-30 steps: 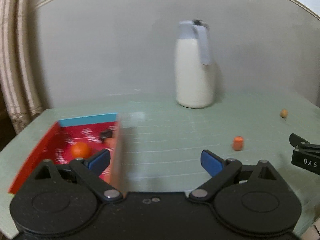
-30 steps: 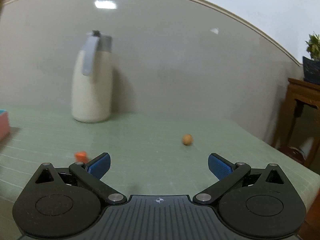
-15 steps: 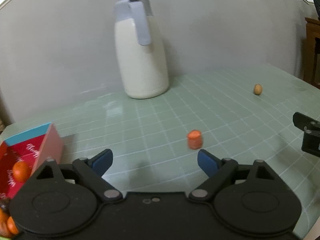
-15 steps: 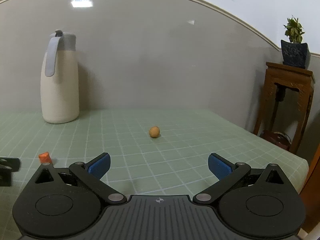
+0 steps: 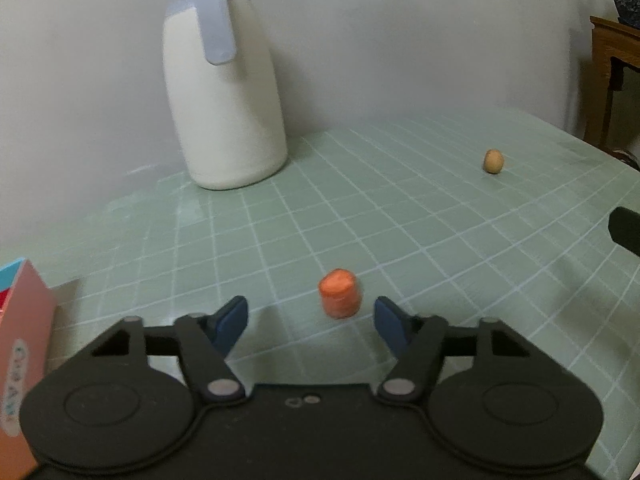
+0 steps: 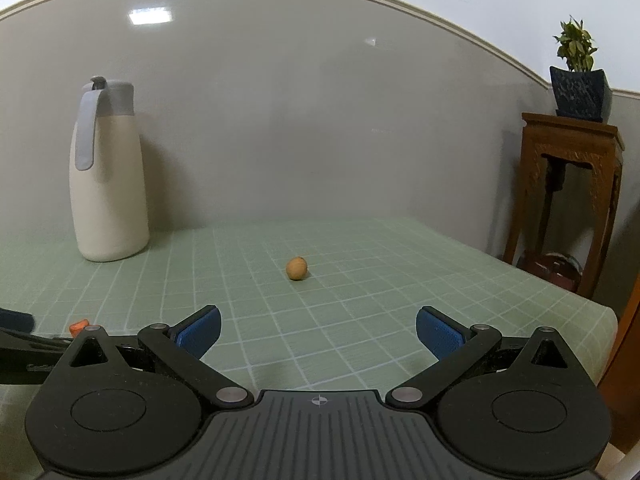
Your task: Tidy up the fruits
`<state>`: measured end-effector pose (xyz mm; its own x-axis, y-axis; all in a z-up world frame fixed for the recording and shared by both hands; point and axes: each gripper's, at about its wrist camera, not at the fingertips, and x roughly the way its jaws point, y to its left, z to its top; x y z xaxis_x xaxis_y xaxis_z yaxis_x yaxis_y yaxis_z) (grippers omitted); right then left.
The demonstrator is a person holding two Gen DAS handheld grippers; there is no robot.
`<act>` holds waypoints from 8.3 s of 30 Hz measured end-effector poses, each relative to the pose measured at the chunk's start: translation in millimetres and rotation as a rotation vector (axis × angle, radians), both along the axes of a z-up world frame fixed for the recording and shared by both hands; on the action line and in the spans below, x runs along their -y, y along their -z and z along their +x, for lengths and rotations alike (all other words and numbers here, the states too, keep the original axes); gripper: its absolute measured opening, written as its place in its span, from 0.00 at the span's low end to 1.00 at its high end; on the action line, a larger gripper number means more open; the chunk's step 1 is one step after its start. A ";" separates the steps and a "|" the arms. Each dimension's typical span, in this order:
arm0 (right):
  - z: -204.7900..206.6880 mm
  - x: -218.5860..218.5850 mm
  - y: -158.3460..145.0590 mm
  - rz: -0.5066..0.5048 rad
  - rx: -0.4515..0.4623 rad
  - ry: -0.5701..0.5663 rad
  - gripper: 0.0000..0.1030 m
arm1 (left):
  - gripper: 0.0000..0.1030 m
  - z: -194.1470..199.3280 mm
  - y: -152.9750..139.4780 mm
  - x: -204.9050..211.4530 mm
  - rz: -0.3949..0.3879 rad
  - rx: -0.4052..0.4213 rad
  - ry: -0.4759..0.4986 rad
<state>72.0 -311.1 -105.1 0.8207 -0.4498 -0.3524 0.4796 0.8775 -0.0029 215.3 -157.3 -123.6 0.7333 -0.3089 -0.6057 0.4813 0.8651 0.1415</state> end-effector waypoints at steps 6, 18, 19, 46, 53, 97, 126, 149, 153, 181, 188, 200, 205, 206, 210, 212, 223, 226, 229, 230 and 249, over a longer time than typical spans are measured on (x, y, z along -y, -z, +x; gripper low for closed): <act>-1.3 -1.6 -1.9 0.003 0.005 -0.005 1.00 | 0.44 8.9 4.0 6.5 -0.023 -0.026 0.031; -2.4 -1.6 -0.7 0.007 0.007 -0.018 1.00 | 0.13 10.1 4.8 9.7 -0.053 -0.027 0.032; -2.4 -2.1 -0.8 0.007 0.007 -0.019 1.00 | 0.13 9.7 4.4 8.7 -0.053 -0.025 0.027; 20.6 -65.2 -1.9 -0.010 0.008 -0.186 1.00 | 0.13 -17.6 -48.2 -156.3 0.010 0.197 -0.538; 28.6 -90.3 1.2 -0.040 0.005 -0.241 1.00 | 0.14 -16.6 -41.3 -204.2 0.049 0.166 -0.663; 208.2 114.4 30.6 0.225 -0.218 -0.093 0.32 | 0.93 -60.6 -48.3 -252.5 0.019 0.301 -0.955; 138.4 -125.9 -38.2 0.256 -0.040 -0.820 0.25 | 0.94 -85.8 -52.5 -291.0 -0.004 0.276 -1.018; 102.0 -265.9 -41.3 0.222 -0.144 -0.981 0.83 | 0.94 -103.8 -54.0 -329.4 -0.035 0.217 -1.003; 85.9 -249.5 -55.7 0.242 -0.114 -0.943 0.83 | 0.94 -103.9 -60.2 -321.8 -0.052 0.179 -0.923; -69.0 -159.8 -136.1 0.286 -0.040 -0.682 1.00 | 0.94 -231.4 -175.8 -225.8 -0.123 0.200 -0.629; -66.5 -163.7 -132.6 0.281 -0.053 -0.690 1.00 | 0.94 -231.5 -171.7 -228.1 -0.119 0.186 -0.639; -69.0 -166.6 -134.6 0.281 -0.039 -0.702 1.00 | 0.94 -232.3 -173.5 -232.3 -0.152 0.179 -0.637; -69.3 -168.1 -134.4 0.283 -0.036 -0.699 1.00 | 0.94 -232.5 -173.4 -233.3 -0.152 0.178 -0.635; -69.2 -168.0 -134.3 0.282 -0.036 -0.699 1.00 | 0.94 -232.4 -173.5 -233.4 -0.153 0.178 -0.634; -69.4 -169.1 -134.3 0.275 -0.038 -0.696 1.00 | 0.94 -231.9 -173.8 -233.7 -0.152 0.176 -0.632; -69.6 -169.9 -134.3 0.273 -0.038 -0.693 1.00 | 0.94 -231.7 -173.8 -233.7 -0.155 0.175 -0.632; -71.6 -174.0 -135.6 0.259 -0.035 -0.700 1.00 | 0.94 -230.6 -173.4 -231.2 -0.150 0.178 -0.630; -71.1 -174.1 -135.8 0.260 -0.035 -0.702 1.00 | 0.94 -231.2 -173.3 -231.9 -0.152 0.179 -0.632; -70.5 -175.5 -136.1 0.258 -0.033 -0.703 1.00 | 0.94 -231.3 -173.2 -231.8 -0.151 0.178 -0.632; -70.8 -175.7 -136.2 0.259 -0.033 -0.703 1.00 | 0.94 -231.3 -173.0 -231.6 -0.151 0.177 -0.633; -69.6 -178.1 -137.4 0.258 -0.027 -0.701 1.00 | 0.94 -229.6 -172.7 -232.3 -0.155 0.169 -0.625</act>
